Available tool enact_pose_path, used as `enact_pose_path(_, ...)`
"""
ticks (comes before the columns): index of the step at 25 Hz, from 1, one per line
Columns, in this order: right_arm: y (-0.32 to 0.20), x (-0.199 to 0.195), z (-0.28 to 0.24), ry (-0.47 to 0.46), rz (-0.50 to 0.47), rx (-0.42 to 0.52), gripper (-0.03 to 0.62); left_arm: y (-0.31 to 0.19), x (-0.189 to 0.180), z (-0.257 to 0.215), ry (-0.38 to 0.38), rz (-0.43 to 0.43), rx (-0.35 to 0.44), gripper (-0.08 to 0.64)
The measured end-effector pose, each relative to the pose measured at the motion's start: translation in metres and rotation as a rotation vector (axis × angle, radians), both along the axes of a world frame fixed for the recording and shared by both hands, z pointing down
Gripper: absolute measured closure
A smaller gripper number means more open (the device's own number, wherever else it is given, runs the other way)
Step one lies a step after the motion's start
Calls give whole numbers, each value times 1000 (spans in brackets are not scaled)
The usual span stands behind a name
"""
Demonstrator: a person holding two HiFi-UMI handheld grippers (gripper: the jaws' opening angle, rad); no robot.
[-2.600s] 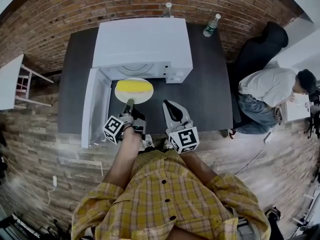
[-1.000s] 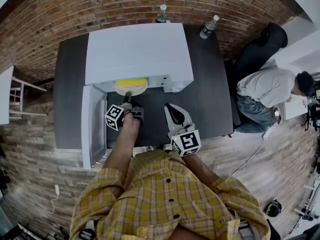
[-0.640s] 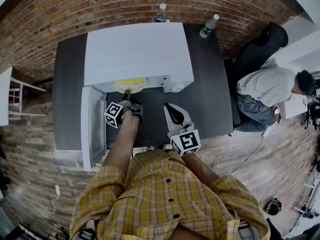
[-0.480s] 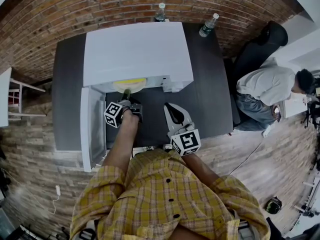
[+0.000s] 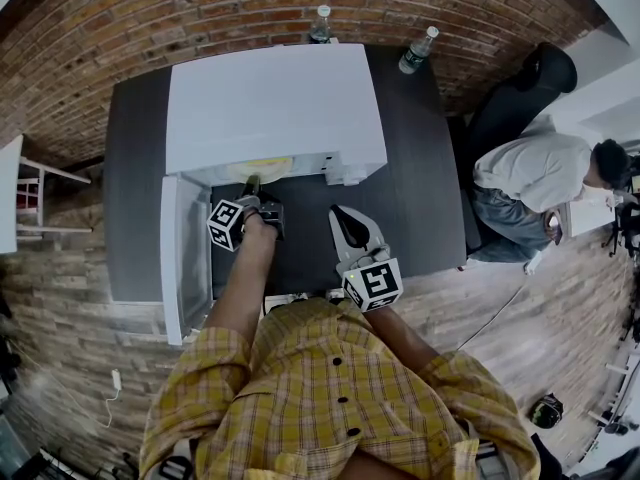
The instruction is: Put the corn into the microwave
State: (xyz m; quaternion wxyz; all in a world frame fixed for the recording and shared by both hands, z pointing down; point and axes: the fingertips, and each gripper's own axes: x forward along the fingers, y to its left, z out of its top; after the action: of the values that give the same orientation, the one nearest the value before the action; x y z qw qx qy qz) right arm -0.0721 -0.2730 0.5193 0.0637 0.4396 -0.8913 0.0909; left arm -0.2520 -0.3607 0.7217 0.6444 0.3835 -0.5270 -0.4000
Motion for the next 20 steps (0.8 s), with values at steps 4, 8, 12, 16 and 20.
enact_pose_path(4,-1,1,0,1,-1,2,592,0,0,2,1,-18,-27,530)
enact_pose_path(8,-1,2,-1,-1,-3,3,592,3,0,9,1,-32,-69,465)
enact_pose_path(12,-1,4,0,-2,-1,3,592,3,2,14,24,-40,-86,416)
enact_pose_path(16,0,6,-1,-1,-1,3,592,0,2,14,32,-50,-85,414)
enact_pose_path(20,0,8,0,2,0,1,592,-2,1,17,32,-49,-86,404)
